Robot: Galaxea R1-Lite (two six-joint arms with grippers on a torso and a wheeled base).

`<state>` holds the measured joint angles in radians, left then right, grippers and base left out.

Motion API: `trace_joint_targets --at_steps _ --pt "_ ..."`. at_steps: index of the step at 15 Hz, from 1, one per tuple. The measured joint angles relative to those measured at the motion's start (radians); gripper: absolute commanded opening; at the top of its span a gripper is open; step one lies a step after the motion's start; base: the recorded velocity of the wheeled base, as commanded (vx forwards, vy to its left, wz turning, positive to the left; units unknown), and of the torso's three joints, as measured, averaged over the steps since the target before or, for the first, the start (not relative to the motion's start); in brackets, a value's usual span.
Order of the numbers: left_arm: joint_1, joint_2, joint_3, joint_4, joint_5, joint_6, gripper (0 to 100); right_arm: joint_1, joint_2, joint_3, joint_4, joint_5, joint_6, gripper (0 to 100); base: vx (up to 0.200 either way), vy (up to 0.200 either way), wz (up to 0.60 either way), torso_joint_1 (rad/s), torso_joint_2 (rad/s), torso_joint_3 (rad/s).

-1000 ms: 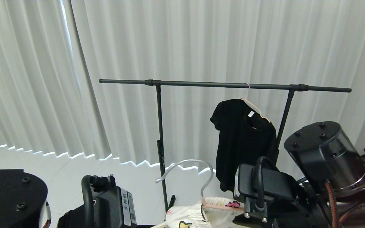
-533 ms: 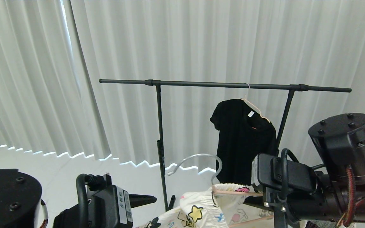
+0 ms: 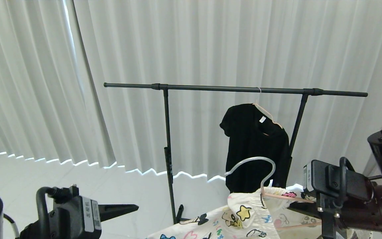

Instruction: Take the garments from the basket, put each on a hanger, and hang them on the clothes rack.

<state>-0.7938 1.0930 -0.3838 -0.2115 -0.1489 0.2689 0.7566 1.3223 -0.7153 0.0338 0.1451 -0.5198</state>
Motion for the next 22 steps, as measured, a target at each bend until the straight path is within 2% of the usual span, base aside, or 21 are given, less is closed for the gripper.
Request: trace_joint_targets --at_steps 2,5,7,10,11,15,20,22 --pt "0.026 -0.036 0.060 0.000 0.018 0.002 100 -0.011 -0.022 0.004 -0.002 0.023 0.002 0 0.000 0.000 0.00 0.000 0.00 0.000" --pt "0.108 -0.045 0.123 0.000 0.026 0.002 100 -0.014 -0.050 0.004 -0.003 0.056 0.001 0 0.000 0.000 0.00 0.000 0.00 0.000" --pt "0.169 -0.026 0.137 0.000 0.028 0.002 100 -0.001 -0.067 0.003 -0.003 0.071 0.002 0 0.000 0.000 0.00 0.000 0.00 0.000" --pt "0.191 0.005 0.144 0.000 0.026 0.004 100 0.016 -0.079 0.001 -0.032 0.071 0.002 0 0.000 0.000 0.00 0.000 0.00 0.000" --pt "0.193 0.014 0.144 0.000 0.026 0.003 0 0.020 -0.080 0.001 -0.037 0.071 0.003 0 0.000 0.000 0.00 0.000 0.00 0.000" --pt "0.212 0.036 0.144 0.000 0.027 -0.001 0 0.022 -0.082 0.003 -0.043 0.070 0.005 0 0.000 0.000 0.00 0.000 0.00 0.000" --pt "0.376 0.040 0.164 0.000 0.028 -0.002 0 -0.049 -0.081 0.004 -0.053 0.072 0.010 0 0.000 0.000 0.00 0.000 0.00 0.000" --pt "0.438 0.042 0.183 -0.001 0.027 0.000 0 -0.074 -0.081 0.004 -0.075 0.073 0.041 0 0.000 0.000 0.00 0.000 0.00 0.000"
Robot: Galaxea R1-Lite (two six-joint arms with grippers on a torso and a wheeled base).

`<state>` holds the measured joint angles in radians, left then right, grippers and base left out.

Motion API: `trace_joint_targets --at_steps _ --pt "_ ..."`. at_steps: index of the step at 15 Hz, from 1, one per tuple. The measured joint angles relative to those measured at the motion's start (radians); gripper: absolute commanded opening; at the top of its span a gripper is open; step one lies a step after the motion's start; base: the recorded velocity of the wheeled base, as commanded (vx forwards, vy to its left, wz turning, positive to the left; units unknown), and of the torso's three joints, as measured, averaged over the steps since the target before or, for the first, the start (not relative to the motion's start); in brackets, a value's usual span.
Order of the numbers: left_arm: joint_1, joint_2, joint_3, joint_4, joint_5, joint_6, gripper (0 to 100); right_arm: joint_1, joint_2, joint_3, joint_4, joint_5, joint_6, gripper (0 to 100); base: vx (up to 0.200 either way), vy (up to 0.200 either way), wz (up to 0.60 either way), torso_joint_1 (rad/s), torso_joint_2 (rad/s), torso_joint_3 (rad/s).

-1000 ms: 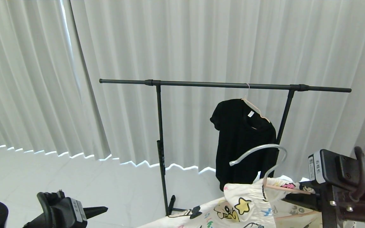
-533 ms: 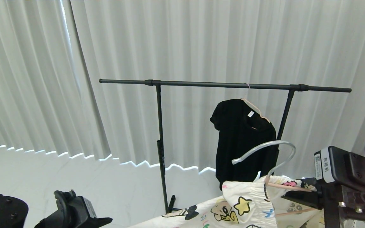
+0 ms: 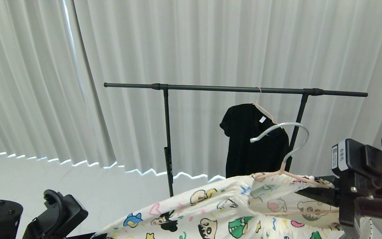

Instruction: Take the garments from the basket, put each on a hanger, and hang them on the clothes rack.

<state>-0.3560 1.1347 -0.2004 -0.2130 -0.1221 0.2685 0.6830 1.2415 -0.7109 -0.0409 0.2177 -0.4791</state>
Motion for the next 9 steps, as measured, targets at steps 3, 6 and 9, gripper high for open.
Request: trace_joint_targets --at_steps 3,6,9 --pt "0.040 0.002 0.027 0.001 0.000 -0.001 0 -0.013 0.001 0.000 -0.048 -0.005 0.064 0 0.000 0.000 0.00 0.000 0.00 0.000" --pt "0.047 0.004 0.034 0.001 0.000 -0.001 0 -0.021 0.002 0.000 -0.054 -0.006 0.069 0 0.000 0.000 0.00 0.000 0.00 0.000" --pt "0.046 0.002 0.030 0.000 0.001 0.002 0 -0.022 0.003 -0.004 -0.055 -0.006 0.070 0 0.000 0.000 0.00 0.000 0.00 0.000"
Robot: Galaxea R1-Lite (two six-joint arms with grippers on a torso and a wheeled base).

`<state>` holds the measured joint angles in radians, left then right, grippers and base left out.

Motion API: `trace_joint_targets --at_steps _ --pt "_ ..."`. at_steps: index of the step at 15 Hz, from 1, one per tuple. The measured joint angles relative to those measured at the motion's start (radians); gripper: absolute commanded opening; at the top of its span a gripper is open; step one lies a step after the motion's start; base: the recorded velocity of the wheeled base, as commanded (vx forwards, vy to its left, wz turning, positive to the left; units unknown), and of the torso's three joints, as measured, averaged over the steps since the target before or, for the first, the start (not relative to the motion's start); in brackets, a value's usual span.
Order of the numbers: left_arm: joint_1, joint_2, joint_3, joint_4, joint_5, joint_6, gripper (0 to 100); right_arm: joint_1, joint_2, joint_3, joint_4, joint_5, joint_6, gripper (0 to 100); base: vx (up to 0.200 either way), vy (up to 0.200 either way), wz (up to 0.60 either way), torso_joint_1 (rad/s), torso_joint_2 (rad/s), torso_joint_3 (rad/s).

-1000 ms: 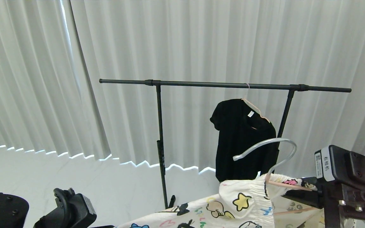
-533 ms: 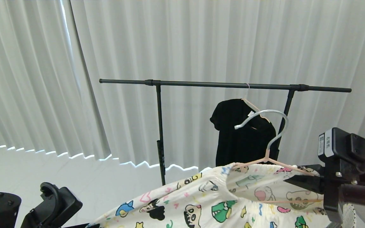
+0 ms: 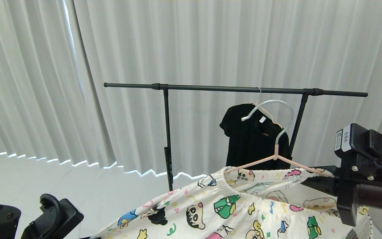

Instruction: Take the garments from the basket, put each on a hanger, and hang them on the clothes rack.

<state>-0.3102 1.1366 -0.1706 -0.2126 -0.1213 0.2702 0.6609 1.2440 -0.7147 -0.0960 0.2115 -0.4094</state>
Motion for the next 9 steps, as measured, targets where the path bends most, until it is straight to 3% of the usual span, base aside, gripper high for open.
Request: trace_joint_targets --at_steps 1,9 --pt "0.000 -0.002 -0.001 0.000 0.001 0.000 100 0.000 0.000 0.000 0.001 -0.001 0.000 0 0.000 0.000 0.00 0.000 0.00 0.000" --pt "-0.002 -0.033 -0.040 0.000 -0.003 -0.007 100 -0.031 -0.001 0.001 0.001 -0.019 0.000 0 0.000 0.000 0.00 0.000 0.00 0.000"
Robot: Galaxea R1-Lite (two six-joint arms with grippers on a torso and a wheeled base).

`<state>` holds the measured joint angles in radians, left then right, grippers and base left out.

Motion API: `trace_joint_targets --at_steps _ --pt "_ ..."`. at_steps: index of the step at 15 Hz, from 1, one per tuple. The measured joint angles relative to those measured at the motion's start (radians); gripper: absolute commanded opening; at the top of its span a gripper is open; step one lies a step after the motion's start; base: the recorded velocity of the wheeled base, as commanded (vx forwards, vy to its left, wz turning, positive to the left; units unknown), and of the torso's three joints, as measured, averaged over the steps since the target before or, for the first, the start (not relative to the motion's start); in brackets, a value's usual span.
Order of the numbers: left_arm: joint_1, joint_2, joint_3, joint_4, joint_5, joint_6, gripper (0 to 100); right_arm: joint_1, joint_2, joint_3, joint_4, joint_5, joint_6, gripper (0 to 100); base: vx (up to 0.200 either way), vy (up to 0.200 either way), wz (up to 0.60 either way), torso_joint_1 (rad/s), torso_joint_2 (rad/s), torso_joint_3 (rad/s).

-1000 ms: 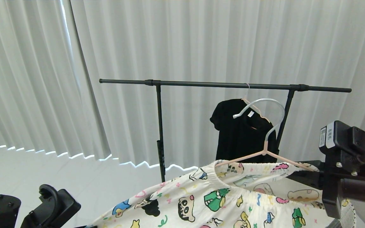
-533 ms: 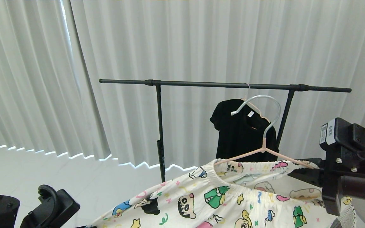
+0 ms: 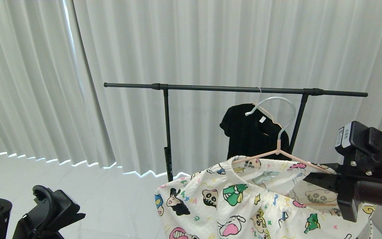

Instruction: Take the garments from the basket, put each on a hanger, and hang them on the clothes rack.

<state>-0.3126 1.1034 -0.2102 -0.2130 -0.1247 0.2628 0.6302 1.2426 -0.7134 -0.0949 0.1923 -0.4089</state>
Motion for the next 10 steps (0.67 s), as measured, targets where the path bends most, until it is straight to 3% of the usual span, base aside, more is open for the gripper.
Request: trace_joint_targets --at_steps 5,10 --pt "0.001 -0.059 -0.002 0.000 -0.001 -0.022 100 -0.029 -0.002 0.003 0.011 -0.008 0.000 0 0.000 0.000 0.00 0.000 0.00 0.000" --pt "0.001 -0.092 -0.095 -0.005 0.000 -0.126 100 -0.052 -0.017 0.001 0.142 -0.120 0.023 0 0.000 0.000 0.00 0.000 0.00 0.000"
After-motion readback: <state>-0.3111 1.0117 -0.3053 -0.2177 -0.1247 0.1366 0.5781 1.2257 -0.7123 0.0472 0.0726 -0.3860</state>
